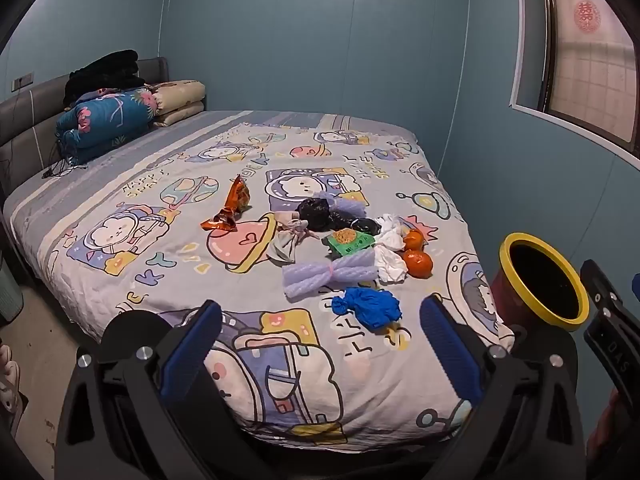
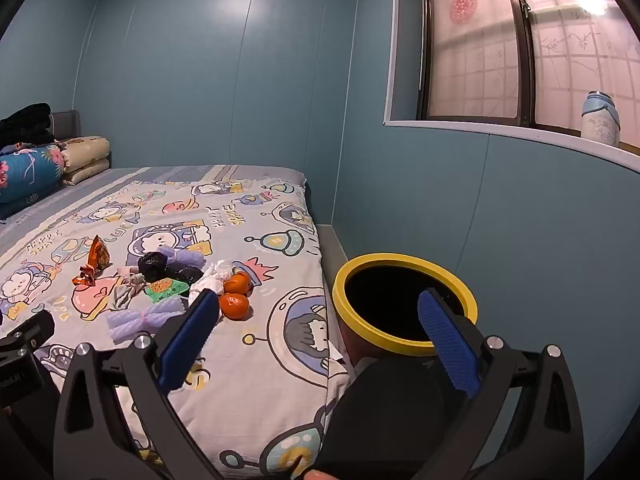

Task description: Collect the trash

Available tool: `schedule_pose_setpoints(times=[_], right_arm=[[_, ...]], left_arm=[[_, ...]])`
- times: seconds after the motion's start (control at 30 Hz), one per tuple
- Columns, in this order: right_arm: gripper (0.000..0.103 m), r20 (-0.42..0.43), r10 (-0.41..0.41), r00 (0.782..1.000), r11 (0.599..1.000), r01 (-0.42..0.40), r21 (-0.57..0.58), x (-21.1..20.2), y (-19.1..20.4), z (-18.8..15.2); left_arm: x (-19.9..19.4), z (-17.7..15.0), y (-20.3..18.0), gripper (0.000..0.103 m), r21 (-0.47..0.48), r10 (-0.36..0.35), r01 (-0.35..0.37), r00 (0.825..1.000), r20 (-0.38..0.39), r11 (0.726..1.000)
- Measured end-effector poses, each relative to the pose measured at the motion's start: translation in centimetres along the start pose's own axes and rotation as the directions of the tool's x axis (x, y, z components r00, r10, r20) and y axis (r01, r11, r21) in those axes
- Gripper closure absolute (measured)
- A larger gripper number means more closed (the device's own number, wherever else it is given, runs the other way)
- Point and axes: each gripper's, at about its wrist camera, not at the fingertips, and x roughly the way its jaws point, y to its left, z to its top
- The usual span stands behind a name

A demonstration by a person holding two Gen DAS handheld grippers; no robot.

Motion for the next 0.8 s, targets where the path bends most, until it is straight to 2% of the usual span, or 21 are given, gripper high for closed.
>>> schedule_pose_setpoints(times=[0.8], right_arm=[[0.008, -0.005, 0.001, 1.0, 1.0, -0.001, 0.003, -0.04, 0.16, -0.19]], left_arm=[[0.0, -0.01, -0.03, 0.007, -0.005, -0.004, 0.004, 1.0, 0.005, 1.0]])
